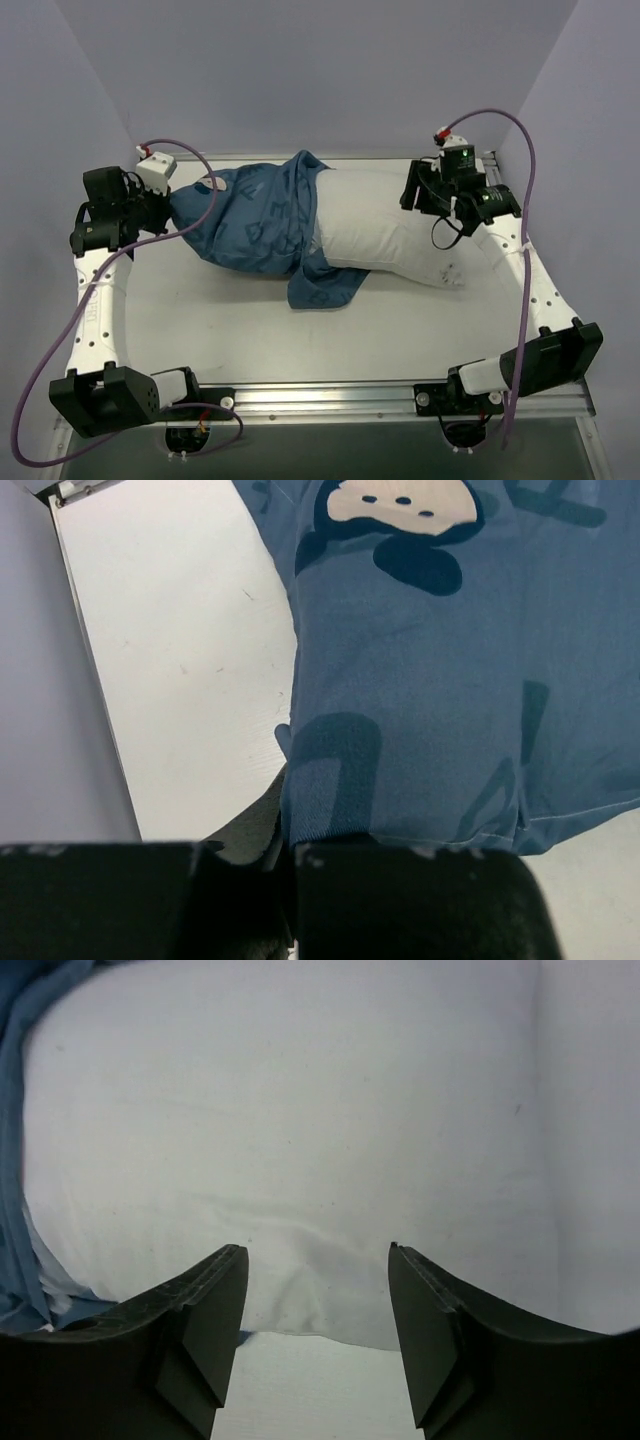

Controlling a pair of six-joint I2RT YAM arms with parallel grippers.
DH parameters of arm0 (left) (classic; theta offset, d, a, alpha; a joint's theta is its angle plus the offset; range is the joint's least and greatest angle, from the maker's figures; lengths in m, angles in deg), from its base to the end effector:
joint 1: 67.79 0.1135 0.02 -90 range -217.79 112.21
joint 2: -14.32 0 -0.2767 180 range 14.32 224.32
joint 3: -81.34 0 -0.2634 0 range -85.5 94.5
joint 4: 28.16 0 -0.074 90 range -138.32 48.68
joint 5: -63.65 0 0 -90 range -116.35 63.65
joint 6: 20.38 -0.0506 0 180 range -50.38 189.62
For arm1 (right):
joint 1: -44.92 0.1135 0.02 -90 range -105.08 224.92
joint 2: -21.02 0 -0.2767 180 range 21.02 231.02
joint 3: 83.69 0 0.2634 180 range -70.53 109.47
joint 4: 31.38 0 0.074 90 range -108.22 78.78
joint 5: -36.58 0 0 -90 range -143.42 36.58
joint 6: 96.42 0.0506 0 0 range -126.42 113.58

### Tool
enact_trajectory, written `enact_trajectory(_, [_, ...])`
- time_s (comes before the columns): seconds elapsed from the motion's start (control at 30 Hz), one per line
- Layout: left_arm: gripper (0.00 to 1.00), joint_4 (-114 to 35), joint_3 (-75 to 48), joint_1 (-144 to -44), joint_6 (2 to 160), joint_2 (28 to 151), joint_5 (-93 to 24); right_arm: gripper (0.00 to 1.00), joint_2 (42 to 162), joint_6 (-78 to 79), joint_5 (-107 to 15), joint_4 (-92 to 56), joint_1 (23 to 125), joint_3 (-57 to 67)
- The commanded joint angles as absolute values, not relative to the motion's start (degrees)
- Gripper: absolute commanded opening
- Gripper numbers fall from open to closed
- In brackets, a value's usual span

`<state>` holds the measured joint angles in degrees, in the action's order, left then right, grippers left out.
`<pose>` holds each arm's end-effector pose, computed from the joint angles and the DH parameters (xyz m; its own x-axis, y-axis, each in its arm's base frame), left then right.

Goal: Remove the pillowcase from the pillow

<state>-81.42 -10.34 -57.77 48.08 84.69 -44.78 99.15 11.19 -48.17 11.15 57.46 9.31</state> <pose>0.2757 0.0325 0.3848 -0.4968 0.2659 -0.8261 0.2917 0.9477 0.1296 0.3190 0.0757 0.3941 -0.5213 0.1927 -0.8314 -0.1444 0.9402 0.3084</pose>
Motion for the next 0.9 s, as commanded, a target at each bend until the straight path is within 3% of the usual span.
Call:
enact_trajectory(0.0, [0.02, -79.0, -8.6, -57.3, 50.4, 84.3, -44.5, 0.59, 102.8, 9.3, -60.6, 19.5, 60.0, 18.7])
enact_trajectory(0.13, [0.02, -80.1, -7.6, -57.3, 50.2, 84.2, -45.1, 0.54, 108.5, 8.9, -63.3, 19.7, 64.2, 26.3])
enact_trajectory(0.17, [0.02, -80.3, -7.5, -57.3, 50.2, 84.2, -45.2, 0.39, 110.0, 8.9, -63.3, 19.7, 66.3, 28.2])
enact_trajectory(0.23, [0.02, -80.7, -6.8, -57.3, 50.5, 84.2, -45.2, 0.22, 114.4, 9.0, -64.1, 19.4, 68.6, 29.1])
enact_trajectory(0.27, [0.02, -80.8, -6.6, -57.3, 50.6, 84.0, -45.3, 0.07, 115.8, 9.1, -64.4, 18.9, 70.0, 28.5])
enact_trajectory(0.3, [0.02, -80.8, -6.4, -57.3, 51.0, 83.9, -45.7, 0.02, 118.0, 9.3, -64.6, 16.9, 70.4, 27.4])
enact_trajectory(0.57, [0.02, -81.8, 5.0, -57.7, 56.2, 84.8, -46.7, 0.00, 132.9, 13.0, -69.6, 10.4, 70.2, 8.2])
enact_trajectory(0.87, [0.02, -88.5, 47.9, -57.3, 64.4, 97.0, -40.9, 0.00, 141.3, 13.7, -75.2, 8.1, 63.6, 0.6])
